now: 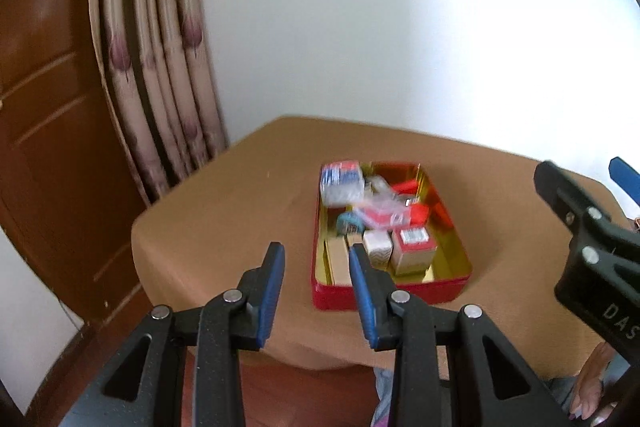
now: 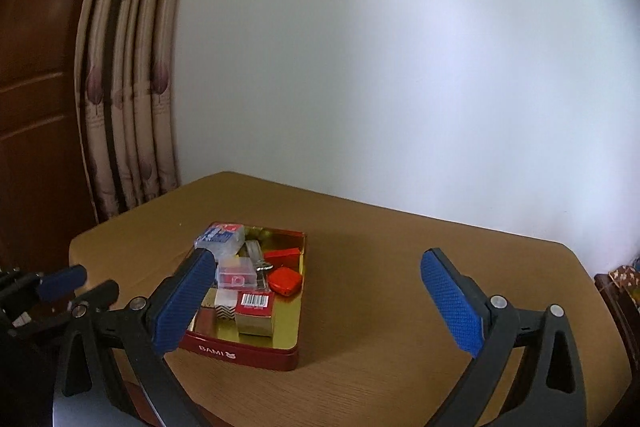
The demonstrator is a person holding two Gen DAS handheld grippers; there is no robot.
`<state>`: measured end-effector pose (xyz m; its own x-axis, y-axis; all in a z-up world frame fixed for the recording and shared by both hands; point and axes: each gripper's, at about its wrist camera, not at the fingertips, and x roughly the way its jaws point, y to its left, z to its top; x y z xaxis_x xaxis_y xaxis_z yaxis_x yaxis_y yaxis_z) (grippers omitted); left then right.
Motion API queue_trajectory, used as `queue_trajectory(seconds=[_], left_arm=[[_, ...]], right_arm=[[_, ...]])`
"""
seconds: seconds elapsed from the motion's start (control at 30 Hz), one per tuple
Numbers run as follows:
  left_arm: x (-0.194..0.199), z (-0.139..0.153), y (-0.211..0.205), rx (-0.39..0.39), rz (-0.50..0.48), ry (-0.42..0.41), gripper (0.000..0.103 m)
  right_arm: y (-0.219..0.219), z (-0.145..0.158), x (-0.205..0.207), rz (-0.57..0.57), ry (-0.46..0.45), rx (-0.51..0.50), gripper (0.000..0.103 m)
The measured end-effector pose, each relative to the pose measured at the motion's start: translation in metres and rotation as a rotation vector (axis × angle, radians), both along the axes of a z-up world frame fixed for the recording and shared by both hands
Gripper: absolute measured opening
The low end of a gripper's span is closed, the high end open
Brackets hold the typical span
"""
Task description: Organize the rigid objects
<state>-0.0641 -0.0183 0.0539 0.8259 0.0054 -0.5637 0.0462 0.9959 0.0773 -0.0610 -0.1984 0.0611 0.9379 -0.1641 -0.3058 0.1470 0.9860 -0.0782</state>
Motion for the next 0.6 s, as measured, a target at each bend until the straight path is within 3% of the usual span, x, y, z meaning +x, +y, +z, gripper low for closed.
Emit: queue_trajectory(seconds=[0.13, 0.23, 0.43, 0.6], left_arm=[[-0.009, 0.017, 0.002, -0.016, -0.050, -0.069, 0.042], [-0.019, 0.022, 0.009, -0.044, -0.034, -0.103, 0.047], [-0.017, 0.017, 0.012, -0.073, -0.037, -0.069, 0.050], [-0.021, 0.012, 0.002, -0.045, -0.051, -0.074, 0.050]], right_arm=[[0.002, 0.007, -0.008, -0.016, -0.011, 0.007, 0.102], [0.006, 0.009, -0.013, -0.022, -0.017, 0.000, 0.102], [0.008, 0.011, -0.020, -0.025, -0.022, 0.013, 0.102], [0.005, 0.007, -0.023, -0.025, -0.015, 0.042, 0.102]])
